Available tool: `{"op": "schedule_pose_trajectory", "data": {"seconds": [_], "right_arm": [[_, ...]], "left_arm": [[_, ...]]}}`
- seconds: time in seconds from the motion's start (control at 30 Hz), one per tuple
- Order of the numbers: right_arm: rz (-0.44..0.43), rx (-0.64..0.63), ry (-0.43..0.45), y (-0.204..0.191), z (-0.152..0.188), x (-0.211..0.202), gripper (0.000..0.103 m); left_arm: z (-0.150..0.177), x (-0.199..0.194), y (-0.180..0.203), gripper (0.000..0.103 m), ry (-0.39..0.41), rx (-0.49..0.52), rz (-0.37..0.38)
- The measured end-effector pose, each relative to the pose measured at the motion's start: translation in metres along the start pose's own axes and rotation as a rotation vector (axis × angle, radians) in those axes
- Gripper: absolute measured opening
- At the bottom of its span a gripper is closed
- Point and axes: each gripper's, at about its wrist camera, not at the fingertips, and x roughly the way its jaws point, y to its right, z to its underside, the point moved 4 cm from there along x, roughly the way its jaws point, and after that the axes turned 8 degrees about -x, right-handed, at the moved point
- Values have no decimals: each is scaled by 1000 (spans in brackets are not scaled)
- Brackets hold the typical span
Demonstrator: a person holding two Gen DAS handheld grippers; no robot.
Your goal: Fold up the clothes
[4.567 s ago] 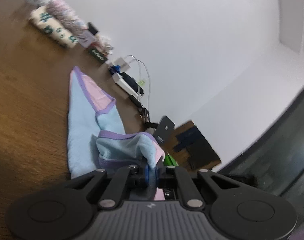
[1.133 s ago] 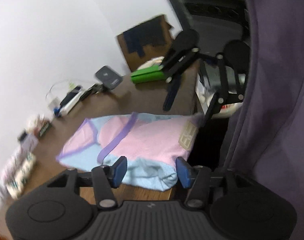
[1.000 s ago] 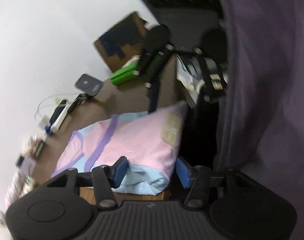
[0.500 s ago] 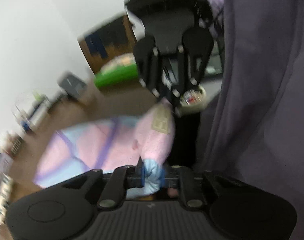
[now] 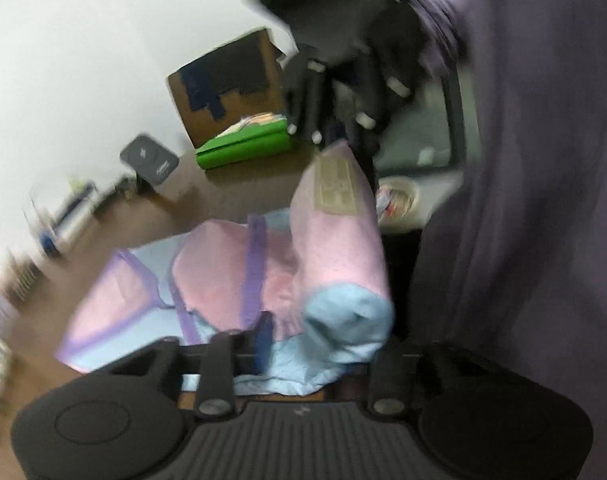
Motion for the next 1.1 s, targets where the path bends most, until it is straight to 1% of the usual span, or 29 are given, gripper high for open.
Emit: {"op": "schedule_pose_trajectory", "data": {"seconds": [0.03, 0.07, 0.1, 0.17, 0.2, 0.23, 0.3, 0.37, 0.4, 0.43, 0.47, 0.5, 0.53, 0.57, 0.6, 0.63, 0.67, 0.7, 0.8, 0.87, 0.9, 0.97, 1.0, 1.03, 1.07, 1.1], "right_arm": [[48, -24, 13, -2, 1, -2, 54], [107, -54, 24, -5, 2, -4, 72], [200, -110, 18, -11, 7, -3, 89], [274, -227, -9, -22, 15, 5, 89], [292, -267, -20, -25, 18, 10, 86], [306, -303, -28, -28, 22, 15, 79], [304, -341, -11, -30, 27, 23, 76], [283, -346, 2, -25, 30, 31, 65], [247, -323, 5, -19, 30, 33, 56], [202, -272, 18, -12, 28, 31, 54], [129, -185, 45, -2, 24, 25, 50], [58, -98, 71, 8, 19, 19, 35], [-1, -9, 100, 18, 13, 11, 29], [-43, 65, 133, 29, 7, 2, 29], [-67, 117, 170, 40, -1, -8, 29], [-79, 166, 195, 53, -10, -16, 29], [-78, 219, 192, 67, -17, -18, 29], [-67, 268, 188, 81, -23, -20, 29], [76, 380, 170, 118, -32, -17, 30], [172, 434, 170, 133, -30, -13, 43], [214, 460, 176, 139, -29, -12, 49], [244, 511, 235, 141, -23, -20, 56], [249, 540, 257, 139, -20, -26, 64], [253, 567, 276, 136, -16, -31, 69], [249, 582, 278, 132, -11, -31, 69], [245, 599, 274, 128, -8, -28, 69]], "left_arm": [[-2, -2, -7, 6, 7, -73, 34], [-4, -3, -13, 6, 11, -126, 56], [-4, -5, -18, 6, 16, -163, 71], [-3, -7, -26, 6, 27, -227, 103], [-3, -8, -29, 6, 31, -262, 123], [-2, -10, -32, 6, 35, -296, 142], [-1, -12, -38, 6, 43, -366, 181], [0, -16, -45, 6, 51, -431, 216], [2, -17, -47, 6, 52, -451, 224], [2, -16, -49, 6, 51, -465, 228], [1, -13, -52, 6, 46, -477, 230], [1, -11, -55, 6, 41, -489, 232], [1, -11, -58, 6, 36, -503, 236], [1, -11, -62, 6, 36, -523, 243], [0, -12, -67, 6, 40, -548, 253], [0, -12, -72, 6, 42, -580, 267], [0, -10, -80, 7, 42, -625, 288], [0, -7, -87, 7, 43, -669, 298], [1, 1, -112, 8, 53, -831, 300], [4, 6, -127, 9, 64, -940, 292], [7, 6, -131, 10, 62, -977, 275], [13, 7, -139, 10, 62, -1040, 243], [13, 6, -140, 11, 73, -1050, 233], [14, 5, -141, 12, 84, -1060, 222], [14, 4, -141, 12, 93, -1065, 213], [13, 3, -139, 14, 99, -1061, 209]]}}
